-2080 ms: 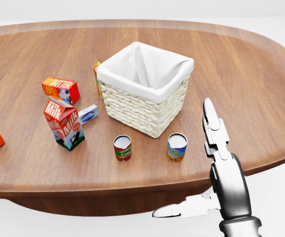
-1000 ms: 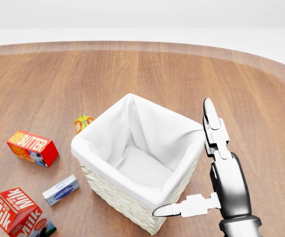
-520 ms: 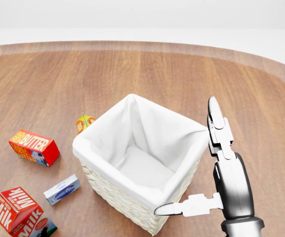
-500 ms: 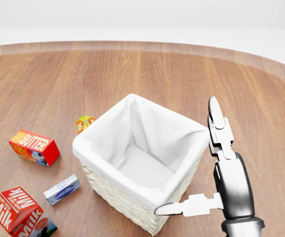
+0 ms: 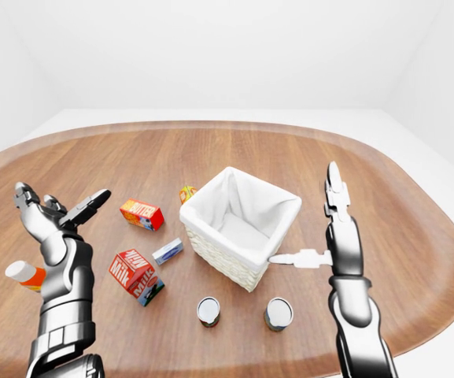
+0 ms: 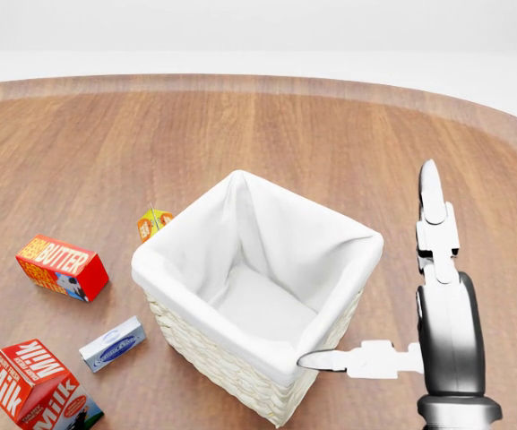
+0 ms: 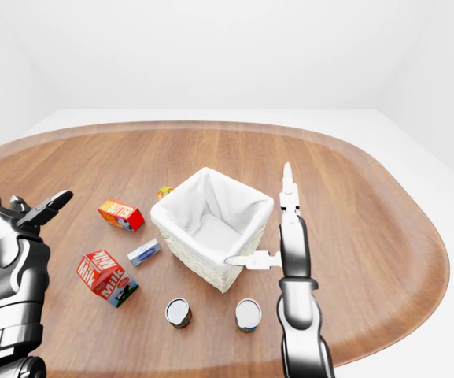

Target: Pick up the alphabet soup, and put it in the basket.

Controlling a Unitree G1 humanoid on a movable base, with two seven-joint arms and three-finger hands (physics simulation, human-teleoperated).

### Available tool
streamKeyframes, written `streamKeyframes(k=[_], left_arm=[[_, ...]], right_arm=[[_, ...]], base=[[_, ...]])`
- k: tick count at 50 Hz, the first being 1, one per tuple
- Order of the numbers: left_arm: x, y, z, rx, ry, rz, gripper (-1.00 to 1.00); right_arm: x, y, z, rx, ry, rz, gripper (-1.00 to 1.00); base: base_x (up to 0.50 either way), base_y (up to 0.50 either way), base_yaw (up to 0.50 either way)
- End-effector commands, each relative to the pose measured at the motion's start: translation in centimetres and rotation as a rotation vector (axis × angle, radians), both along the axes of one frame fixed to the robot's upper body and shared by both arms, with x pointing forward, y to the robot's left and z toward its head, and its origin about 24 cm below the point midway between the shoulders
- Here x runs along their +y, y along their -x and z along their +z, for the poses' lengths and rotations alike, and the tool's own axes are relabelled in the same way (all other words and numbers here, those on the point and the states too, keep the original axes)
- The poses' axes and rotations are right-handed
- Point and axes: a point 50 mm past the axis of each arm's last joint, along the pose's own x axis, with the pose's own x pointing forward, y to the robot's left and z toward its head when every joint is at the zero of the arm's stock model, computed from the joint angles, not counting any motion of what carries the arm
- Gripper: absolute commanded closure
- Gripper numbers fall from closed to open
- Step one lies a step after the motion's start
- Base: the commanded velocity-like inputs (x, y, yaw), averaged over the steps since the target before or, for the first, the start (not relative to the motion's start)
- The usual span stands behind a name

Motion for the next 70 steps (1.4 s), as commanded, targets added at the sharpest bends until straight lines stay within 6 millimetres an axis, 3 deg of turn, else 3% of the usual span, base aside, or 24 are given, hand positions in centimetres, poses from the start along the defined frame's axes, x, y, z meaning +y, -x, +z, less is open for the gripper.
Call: streamKeyframes(k=[1,7,12,20,22,27,30,31,38,39,44,50,56,59,60,70], left_arm=[[0.0,-0.1,-0.1,0.003,0.0,0.0,-1.0],[0.0,0.0,0.0,0.007,0.001,0.0,-1.0],[0.0,0.0,-0.1,0.009,0.001,0.0,-1.0],[0.0,-0.1,-0.1,0.009,-0.001,0.0,-1.0],[0.0,-0.1,-0.1,0.008,-0.001,0.0,-1.0],[0.0,0.1,0.2,0.007,-0.001,-0.001,-1.0],[0.0,-0.1,-0.1,0.007,-0.001,0.0,-1.0],[0.0,0.0,0.0,0.007,-0.002,0.0,-1.0],[0.0,0.0,0.0,0.007,-0.002,0.0,-1.0],[0.0,0.0,0.0,0.007,-0.002,-0.001,-1.0],[0.0,-0.1,-0.1,0.007,-0.002,-0.001,-1.0],[-0.1,0.1,0.1,0.006,-0.002,-0.003,-1.0],[-0.1,0.1,0.1,0.007,-0.002,-0.004,-1.0],[-0.1,0.0,-0.1,0.008,-0.003,-0.003,-1.0],[-0.1,0.0,0.0,0.009,-0.004,-0.003,-1.0],[-0.1,0.0,-0.1,0.012,-0.005,0.001,-1.0]], right_arm=[[-0.6,-0.4,1.1,-0.015,0.082,-0.215,-1.0],[1.7,-0.4,3.8,-0.169,0.221,-0.231,-1.0],[2.7,-0.7,4.3,-0.233,0.311,-0.281,-1.0],[1.7,-0.1,5.2,-0.3,0.275,-0.394,-1.0],[1.7,-0.2,4.6,-0.265,0.317,-0.364,-1.0],[0.7,-0.1,5.2,-0.326,0.247,-0.486,-1.0],[0.9,0.0,5.3,-0.334,0.268,-0.477,-1.0],[1.6,-0.2,5.4,-0.353,0.354,-0.482,-1.0],[1.6,-0.2,5.4,-0.352,0.36,-0.483,-1.0],[2.6,-0.5,5.6,-0.372,0.399,-0.478,-1.0],[2.9,-0.5,5.9,-0.379,0.425,-0.469,-1.0],[4.6,-1.5,5.2,-0.356,0.84,-0.492,-1.0],[4.0,-1.4,5.5,-0.344,0.775,-0.512,-1.0],[3.8,-1.3,5.6,-0.34,0.794,-0.521,-1.0],[4.5,-1.1,5.6,-0.356,0.916,-0.538,-1.0],[4.6,-0.9,6.0,-0.353,0.96,-0.581,-1.0]], base=[[0.0,0.0,0.0],[0.0,0.0,0.0],[0.0,0.0,0.0],[0.0,0.0,0.0],[0.0,0.0,0.0],[0.0,0.0,0.0],[0.0,0.0,0.0],[0.0,0.0,0.0],[0.0,0.0,0.0],[0.0,0.0,0.0],[0.0,0.0,0.0],[0.0,0.0,0.0],[0.0,0.0,0.0],[0.0,0.0,0.0],[0.0,0.0,0.0],[0.0,0.0,0.0]])
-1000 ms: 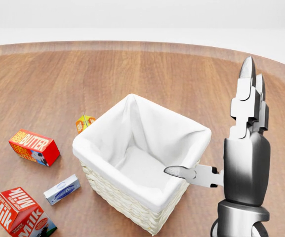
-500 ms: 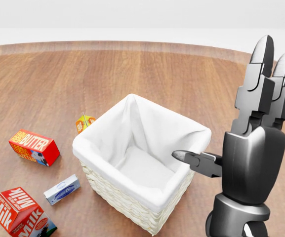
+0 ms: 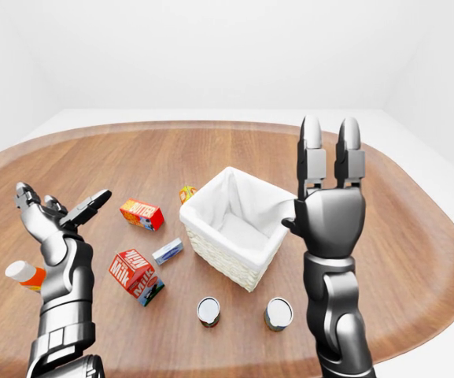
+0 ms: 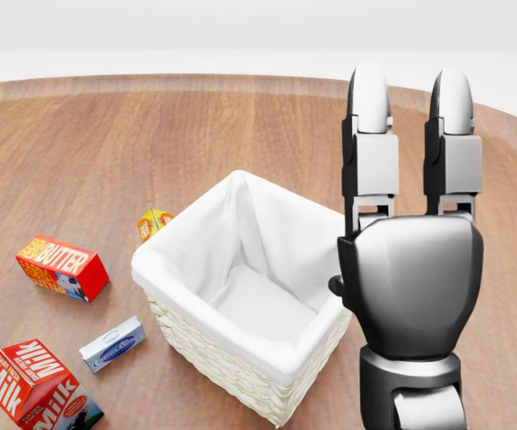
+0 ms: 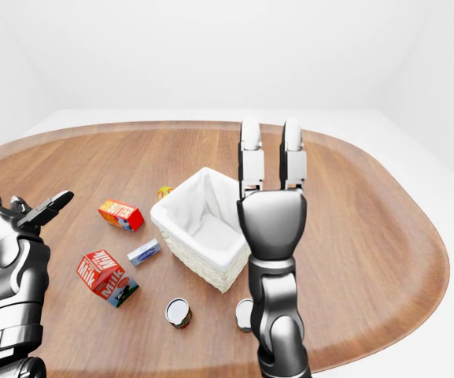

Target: Pick up the alphabet soup, and put it in the basket.

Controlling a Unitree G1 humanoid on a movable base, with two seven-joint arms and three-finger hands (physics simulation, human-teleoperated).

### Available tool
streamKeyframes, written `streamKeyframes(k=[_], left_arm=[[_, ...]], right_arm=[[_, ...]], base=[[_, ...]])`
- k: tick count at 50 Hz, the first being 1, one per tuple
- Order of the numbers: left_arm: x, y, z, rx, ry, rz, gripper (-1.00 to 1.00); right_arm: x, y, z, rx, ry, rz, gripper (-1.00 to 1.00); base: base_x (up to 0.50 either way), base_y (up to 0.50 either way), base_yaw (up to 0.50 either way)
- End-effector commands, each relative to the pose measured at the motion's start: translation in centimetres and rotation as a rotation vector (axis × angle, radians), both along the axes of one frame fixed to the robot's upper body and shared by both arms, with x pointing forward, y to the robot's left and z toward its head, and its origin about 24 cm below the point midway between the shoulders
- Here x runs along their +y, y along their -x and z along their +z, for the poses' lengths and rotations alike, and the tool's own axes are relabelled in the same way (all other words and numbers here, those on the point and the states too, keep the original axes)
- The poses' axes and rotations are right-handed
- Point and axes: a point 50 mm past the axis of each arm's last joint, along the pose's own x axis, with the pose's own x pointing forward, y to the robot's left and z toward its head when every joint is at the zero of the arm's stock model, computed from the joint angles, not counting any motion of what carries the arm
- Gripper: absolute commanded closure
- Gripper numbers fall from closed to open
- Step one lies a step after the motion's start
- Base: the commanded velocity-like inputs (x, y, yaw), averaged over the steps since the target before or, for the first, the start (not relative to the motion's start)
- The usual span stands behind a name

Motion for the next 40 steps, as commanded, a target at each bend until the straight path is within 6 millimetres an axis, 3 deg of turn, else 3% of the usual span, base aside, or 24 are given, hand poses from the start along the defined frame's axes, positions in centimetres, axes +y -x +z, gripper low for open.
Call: streamKeyframes(k=[1,20,22,40], left_arm=[[0.0,0.0,-0.1,0.003,-0.002,0.002,-1.0],[0.0,-0.1,-0.1,0.005,-0.002,0.005,-1.0],[0.0,-0.1,-0.1,0.004,-0.003,0.003,-1.0],[0.0,-0.1,-0.1,0.004,-0.003,0.003,-1.0]], right_arm=[[0.3,0.1,0.2,0.006,0.095,-0.062,-1.0],[0.4,0.5,0.4,0.017,0.119,-0.077,-1.0],[0.8,0.7,1.8,0.003,0.107,-0.066,-1.0],[0.7,0.7,1.8,0.004,0.104,-0.069,-1.0]], base=[[0.0,0.0,0.0],[0.0,0.0,0.0],[0.0,0.0,0.0],[0.0,0.0,0.0]])
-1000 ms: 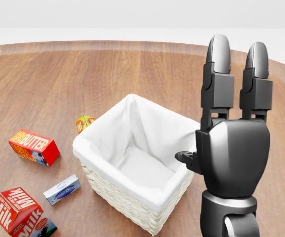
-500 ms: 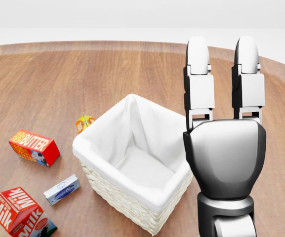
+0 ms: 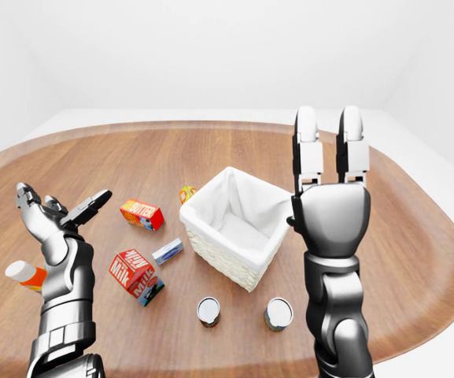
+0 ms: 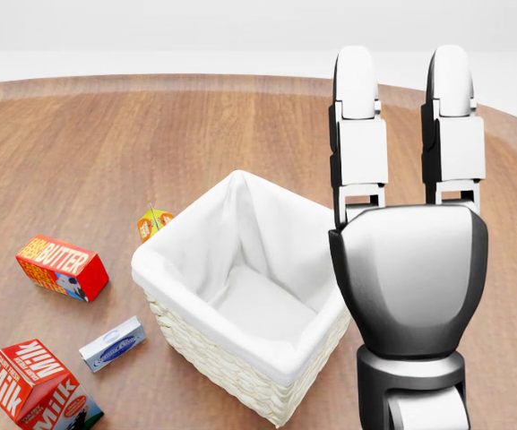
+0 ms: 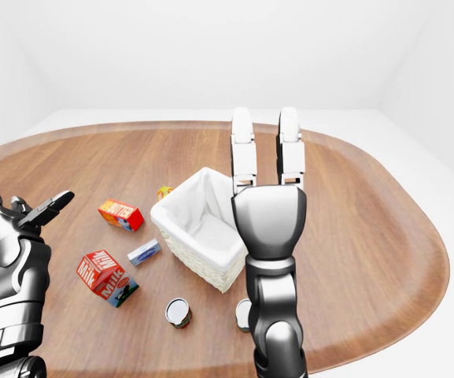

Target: Pick up the alphabet soup, and put it in the basket.

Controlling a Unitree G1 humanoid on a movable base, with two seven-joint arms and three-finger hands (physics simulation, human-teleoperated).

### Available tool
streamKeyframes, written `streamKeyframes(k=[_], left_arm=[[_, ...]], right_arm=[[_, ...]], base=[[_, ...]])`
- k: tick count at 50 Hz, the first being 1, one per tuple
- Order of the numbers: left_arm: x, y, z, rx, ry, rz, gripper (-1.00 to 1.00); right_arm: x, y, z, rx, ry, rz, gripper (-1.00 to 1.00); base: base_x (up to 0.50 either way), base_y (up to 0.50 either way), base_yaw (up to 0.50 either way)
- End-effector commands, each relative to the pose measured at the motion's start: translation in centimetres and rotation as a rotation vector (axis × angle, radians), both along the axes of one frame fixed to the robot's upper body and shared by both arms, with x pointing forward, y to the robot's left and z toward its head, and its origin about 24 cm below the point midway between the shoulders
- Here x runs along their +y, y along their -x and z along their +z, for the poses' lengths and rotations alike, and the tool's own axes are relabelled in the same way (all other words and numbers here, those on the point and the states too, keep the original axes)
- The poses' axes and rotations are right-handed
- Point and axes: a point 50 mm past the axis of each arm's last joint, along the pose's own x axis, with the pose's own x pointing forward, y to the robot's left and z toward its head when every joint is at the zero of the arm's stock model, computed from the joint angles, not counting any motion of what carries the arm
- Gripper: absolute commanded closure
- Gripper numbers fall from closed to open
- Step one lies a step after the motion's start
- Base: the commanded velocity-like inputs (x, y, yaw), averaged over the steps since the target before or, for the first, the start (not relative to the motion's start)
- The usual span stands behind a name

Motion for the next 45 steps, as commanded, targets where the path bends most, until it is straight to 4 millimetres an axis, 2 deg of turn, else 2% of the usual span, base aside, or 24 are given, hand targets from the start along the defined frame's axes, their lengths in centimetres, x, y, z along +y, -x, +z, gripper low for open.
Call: streamKeyframes(k=[1,6,11,18,19,32,42,45], left_arm=[[0.0,0.0,0.0,0.0,0.0,0.0,-1.0],[0.0,0.0,0.0,0.0,0.0,0.0,-1.0],[0.0,-0.1,-0.1,0.002,-0.003,0.001,-1.0],[0.0,-0.1,-0.1,0.003,-0.004,0.006,-1.0],[0.0,-0.2,-0.1,0.005,-0.005,0.007,-1.0],[0.1,-0.3,-0.5,0.027,-0.003,0.011,-1.0],[0.0,0.0,-0.5,0.026,-0.017,0.015,-1.0],[-0.1,-0.4,-1.2,0.06,-0.008,0.009,-1.0]], right_arm=[[0.0,0.1,0.2,0.0,-0.001,-0.001,-1.0],[0.0,0.1,0.2,0.0,-0.001,-0.002,-1.0],[-0.1,1.1,-0.5,0.06,-0.016,0.012,-1.0],[0.1,2.0,0.0,0.104,0.013,-0.006,-1.0],[0.1,2.9,0.3,0.117,0.037,-0.035,-1.0],[-0.5,4.3,1.1,0.203,0.065,-0.111,-1.0],[-1.1,5.2,0.8,0.322,0.072,-0.153,-1.0],[-1.1,5.5,0.4,0.354,0.068,-0.119,-1.0]], base=[[0.0,0.0,0.0],[0.0,0.0,0.0],[0.0,0.0,0.0],[0.0,0.0,0.0],[0.0,0.0,0.0],[0.0,0.0,0.0],[0.0,0.0,0.0],[0.0,0.0,0.0]])
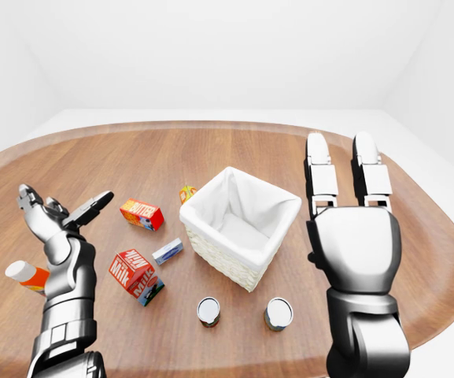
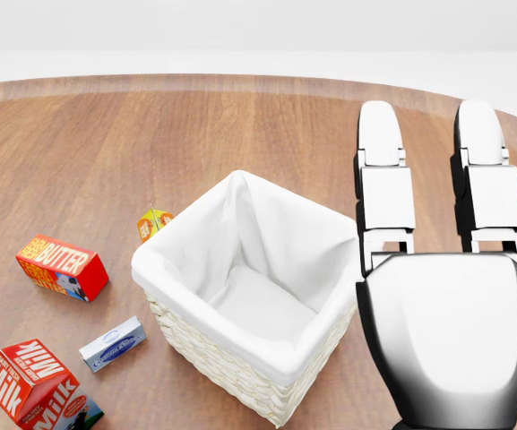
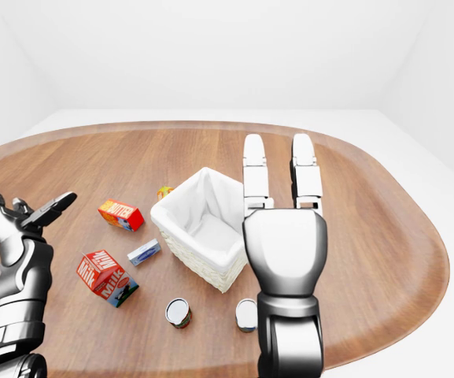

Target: Pick up the alphabet soup, and put it in the basket.

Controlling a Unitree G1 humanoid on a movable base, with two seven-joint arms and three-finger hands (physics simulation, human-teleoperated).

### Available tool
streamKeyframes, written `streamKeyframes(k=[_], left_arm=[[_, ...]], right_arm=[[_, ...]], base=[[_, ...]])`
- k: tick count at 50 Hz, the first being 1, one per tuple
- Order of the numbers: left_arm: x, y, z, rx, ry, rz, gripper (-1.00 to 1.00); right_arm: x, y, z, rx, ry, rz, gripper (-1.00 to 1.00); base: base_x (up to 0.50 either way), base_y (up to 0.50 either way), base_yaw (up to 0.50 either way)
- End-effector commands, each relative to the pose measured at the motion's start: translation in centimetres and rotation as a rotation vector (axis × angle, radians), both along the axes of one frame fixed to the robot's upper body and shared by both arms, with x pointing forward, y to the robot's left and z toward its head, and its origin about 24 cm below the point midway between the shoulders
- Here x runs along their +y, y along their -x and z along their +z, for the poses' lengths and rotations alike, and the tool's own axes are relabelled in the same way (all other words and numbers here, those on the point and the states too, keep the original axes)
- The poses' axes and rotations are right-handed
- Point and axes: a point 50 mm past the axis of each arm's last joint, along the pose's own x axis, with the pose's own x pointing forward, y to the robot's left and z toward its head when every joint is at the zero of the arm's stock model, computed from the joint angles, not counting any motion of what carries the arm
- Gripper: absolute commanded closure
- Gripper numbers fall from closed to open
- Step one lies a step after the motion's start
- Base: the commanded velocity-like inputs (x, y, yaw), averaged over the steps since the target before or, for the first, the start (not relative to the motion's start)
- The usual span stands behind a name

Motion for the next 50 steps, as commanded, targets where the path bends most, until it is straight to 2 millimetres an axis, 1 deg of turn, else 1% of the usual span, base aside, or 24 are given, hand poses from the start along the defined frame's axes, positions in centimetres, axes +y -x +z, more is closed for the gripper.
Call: streamKeyframes(k=[1,4,8,10,12,16,17,21,23,27,35,36,42,50], left_arm=[[-0.1,0.0,-0.4,0.02,-0.006,0.001,-1.0],[-0.1,-0.1,-0.6,0.035,-0.007,0.0,-1.0],[-0.1,-0.2,-0.9,0.047,0.0,-0.002,-1.0],[0.0,0.0,-0.3,0.021,-0.006,0.003,-1.0],[0.0,-0.1,-0.4,0.025,-0.002,0.003,-1.0],[0.0,-0.1,-0.3,0.02,-0.004,0.005,-1.0],[0.0,-0.1,-0.3,0.02,-0.002,0.002,-1.0],[0.0,0.0,-0.1,0.01,-0.002,0.006,-1.0],[0.0,-0.2,-0.5,0.024,0.005,0.0,-1.0],[0.1,0.0,-0.2,0.009,0.002,0.003,-1.0],[0.1,-0.1,-0.2,0.009,0.004,0.001,-1.0],[0.0,-0.1,-0.2,0.01,0.005,0.0,-1.0],[0.0,-0.1,-0.2,0.011,0.005,-0.002,-1.0],[0.0,-0.1,-0.2,0.008,0.004,-0.004,-1.0]], right_arm=[[-0.4,1.1,-0.4,0.097,-0.001,-0.015,-1.0],[-0.1,1.3,-1.1,0.128,0.003,0.007,-1.0],[0.1,1.6,-1.4,0.141,0.006,0.035,-1.0],[0.3,1.8,-2.2,0.162,-0.007,0.074,-1.0],[0.5,2.0,-2.6,0.168,-0.024,0.107,-1.0],[0.7,2.2,-2.8,0.162,-0.033,0.14,-1.0],[0.9,2.8,-3.1,0.158,-0.06,0.184,-1.0],[1.3,3.3,-3.5,0.179,-0.061,0.226,-1.0],[1.9,3.8,-3.9,0.192,-0.082,0.278,-1.0],[2.5,4.7,-4.6,0.206,-0.118,0.364,-1.0],[2.9,5.7,-4.8,0.203,-0.136,0.43,-1.0],[2.9,5.7,-5.1,0.211,-0.15,0.441,-1.0],[3.2,6.8,-5.0,0.175,-0.207,0.506,-1.0],[2.4,8.2,-5.1,0.1,-0.422,0.574,-1.0]], base=[[0.0,0.0,0.0],[0.0,0.0,0.0],[0.0,0.0,0.0],[0.0,0.0,0.0],[0.0,0.0,0.0],[0.0,0.0,0.0],[0.0,0.0,0.0],[0.0,0.0,0.0],[0.0,0.0,0.0],[0.0,0.0,0.0],[0.0,0.0,0.0],[0.0,0.0,0.0],[0.0,0.0,0.0],[0.0,0.0,0.0]])
